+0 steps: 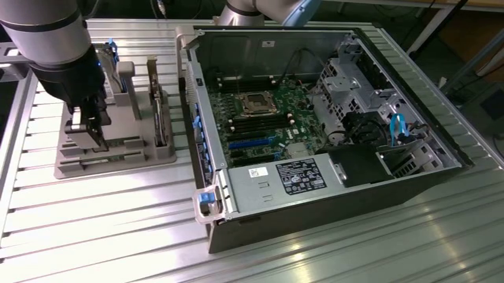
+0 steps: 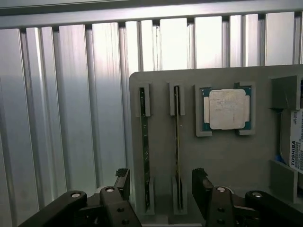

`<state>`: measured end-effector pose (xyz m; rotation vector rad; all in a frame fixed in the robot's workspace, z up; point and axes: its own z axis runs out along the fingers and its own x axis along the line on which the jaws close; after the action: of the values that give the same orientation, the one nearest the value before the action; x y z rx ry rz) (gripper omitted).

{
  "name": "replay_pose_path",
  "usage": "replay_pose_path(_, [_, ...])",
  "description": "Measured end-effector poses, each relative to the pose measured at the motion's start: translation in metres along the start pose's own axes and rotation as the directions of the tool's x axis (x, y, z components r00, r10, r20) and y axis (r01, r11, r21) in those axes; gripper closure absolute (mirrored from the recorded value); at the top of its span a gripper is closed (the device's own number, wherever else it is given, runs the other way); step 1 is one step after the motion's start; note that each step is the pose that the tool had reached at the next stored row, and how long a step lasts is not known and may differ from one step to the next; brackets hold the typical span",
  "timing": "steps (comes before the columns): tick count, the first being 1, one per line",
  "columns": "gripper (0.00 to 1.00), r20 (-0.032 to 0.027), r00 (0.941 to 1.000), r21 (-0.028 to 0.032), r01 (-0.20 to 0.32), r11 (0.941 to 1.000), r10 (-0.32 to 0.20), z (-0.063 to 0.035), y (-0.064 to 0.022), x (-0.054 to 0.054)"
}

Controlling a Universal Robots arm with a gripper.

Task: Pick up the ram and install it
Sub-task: 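Pick up the ram and move it above insertion slot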

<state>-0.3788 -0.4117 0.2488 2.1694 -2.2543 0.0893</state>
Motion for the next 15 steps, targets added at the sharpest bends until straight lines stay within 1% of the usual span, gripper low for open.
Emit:
replay_pose_path(5, [0.36, 0.0000, 1.0000, 0.0000, 0.000, 1.0000, 0.000, 0.0005, -0.0004, 0.0098])
replay_pose_path(15, [0.36, 0.0000, 1.0000, 0.0000, 0.000, 1.0000, 0.000, 0.0005, -0.0004, 0.0104])
